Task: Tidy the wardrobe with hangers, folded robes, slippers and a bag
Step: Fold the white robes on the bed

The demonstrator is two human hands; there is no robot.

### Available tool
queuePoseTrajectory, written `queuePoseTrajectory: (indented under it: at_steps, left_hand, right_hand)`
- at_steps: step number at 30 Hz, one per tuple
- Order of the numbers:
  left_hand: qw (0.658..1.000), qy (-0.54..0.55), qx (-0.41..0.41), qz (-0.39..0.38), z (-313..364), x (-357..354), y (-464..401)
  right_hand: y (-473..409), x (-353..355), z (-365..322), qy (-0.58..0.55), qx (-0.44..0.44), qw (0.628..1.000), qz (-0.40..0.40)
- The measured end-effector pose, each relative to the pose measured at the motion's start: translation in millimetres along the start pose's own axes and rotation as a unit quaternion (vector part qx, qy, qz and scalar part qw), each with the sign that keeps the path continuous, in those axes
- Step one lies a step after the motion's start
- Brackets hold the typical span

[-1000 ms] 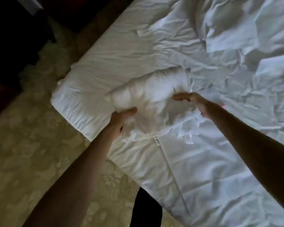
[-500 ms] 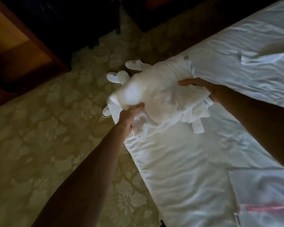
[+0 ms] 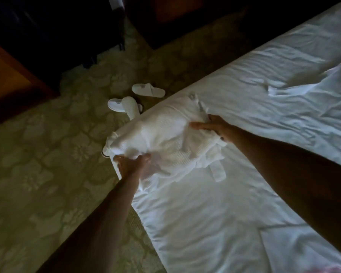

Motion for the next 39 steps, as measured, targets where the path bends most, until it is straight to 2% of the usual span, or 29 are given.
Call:
queuePoseTrajectory:
  at_steps: [3,5,7,12,15,18,22,26,31,33,35,39]
  left_hand:
    - [0.988,-0.049,-0.121,0.082,39.5,19.0,18.2]
    - [0.958,-0.110,-0.250,0.091,72.0,18.7,45.8]
    - [0.917,-0.137,-0.372,0.050,99.4,3.0,76.6]
    - [0.832,-0.234,-0.491,-0.109,146.0,-93.7,156.8]
    - [0.778,-0.286,-0.522,-0.202,156.2,-163.9,218.0]
    - [0.735,-0.332,-0.532,-0.257,150.4,-228.4,277.5]
    - [0.716,-0.379,-0.509,-0.290,124.2,-298.2,347.5]
    - [0.709,-0.390,-0.494,-0.319,93.1,-367.1,416.3]
    - [0.616,-0.424,-0.560,-0.357,39.6,-462.2,497.8]
    - [0.583,-0.441,-0.575,-0.367,14.7,-495.5,516.6]
    - [0.560,-0.459,-0.586,-0.364,-5.8,-524.9,527.0]
    - [0.511,-0.484,-0.623,-0.341,-34.1,-571.0,528.0]
  right_hand:
    - [11.3,23.7,8.1,0.029,0.016,0.999,0.021]
    - [35.1,44.9,15.9,0.044,0.019,0.998,0.038]
    - [57.2,76.2,31.3,0.041,0.028,0.997,0.062]
    - [108.7,187.8,89.8,0.037,0.029,0.979,0.201]
    - [146.8,251.6,137.2,0.030,0.010,0.958,0.285]
    - [192.4,306.9,200.4,0.035,-0.030,0.920,0.390]
    - [251.8,362.7,286.5,0.025,-0.110,0.867,0.485]
    - [288.6,403.2,358.5,0.040,-0.149,0.853,0.499]
    - [293.9,419.9,416.7,0.101,-0.170,0.842,0.502]
    - [287.7,417.9,433.9,0.116,-0.148,0.822,0.537]
    - [276.8,418.9,447.3,0.141,-0.137,0.801,0.565]
    - [239.4,427.0,480.3,0.183,-0.185,0.799,0.543]
Point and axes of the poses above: each hand's wrist, its own y-axis away from the middle knuckle, its own x-axis out of the back of the hand, z = x × y, the point moved 5 cm from there along -y, towards the middle knuckle, and after that the axes turned 10 degrees about y, right-handed, at the moved point
